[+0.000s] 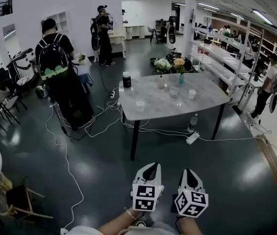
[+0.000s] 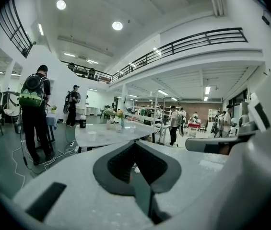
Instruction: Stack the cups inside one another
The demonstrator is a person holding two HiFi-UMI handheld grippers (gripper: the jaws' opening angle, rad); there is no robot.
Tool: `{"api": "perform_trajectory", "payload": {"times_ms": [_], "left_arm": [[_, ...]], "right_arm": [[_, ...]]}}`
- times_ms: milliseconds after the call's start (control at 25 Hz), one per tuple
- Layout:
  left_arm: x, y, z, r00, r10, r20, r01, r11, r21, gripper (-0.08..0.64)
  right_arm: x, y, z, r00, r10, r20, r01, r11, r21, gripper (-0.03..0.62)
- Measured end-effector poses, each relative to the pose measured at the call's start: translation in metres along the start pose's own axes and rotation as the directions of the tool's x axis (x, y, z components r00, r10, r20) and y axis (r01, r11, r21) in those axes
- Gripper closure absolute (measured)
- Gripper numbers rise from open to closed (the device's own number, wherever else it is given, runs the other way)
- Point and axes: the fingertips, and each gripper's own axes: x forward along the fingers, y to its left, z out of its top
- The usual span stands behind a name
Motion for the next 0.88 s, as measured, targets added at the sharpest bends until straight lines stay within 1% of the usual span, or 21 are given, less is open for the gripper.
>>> {"api": "perform_trajectory", "payload": {"times_ms": [200,400,720,880], "left_arm": [[0.009,0.014,-0.008,0.999,0.009,-0.030,-0.010,1.000,-0.008,0.565],[0.026,0.029,-0.004,0.999,0.015,-0.028,-0.015,1.000,-0.007,0.566],[0.083,0.037,0.006,0.999,0.025,-0.025,-0.025,1.000,0.003,0.565],[0.120,0.035,0.015,0.999,0.026,-0.027,-0.026,1.000,0.003,0.566]], "right_arm": [[0.014,0.001,-0.007,1.000,-0.017,-0.026,0.017,1.000,0.008,0.584],[0.035,-0.002,-0.003,0.999,-0.030,-0.017,0.030,0.999,0.011,0.584],[0.089,-0.028,0.008,0.999,-0.030,-0.021,0.030,0.999,0.015,0.584],[0.119,-0.046,0.021,0.999,-0.022,-0.026,0.023,1.000,0.006,0.584]]}}
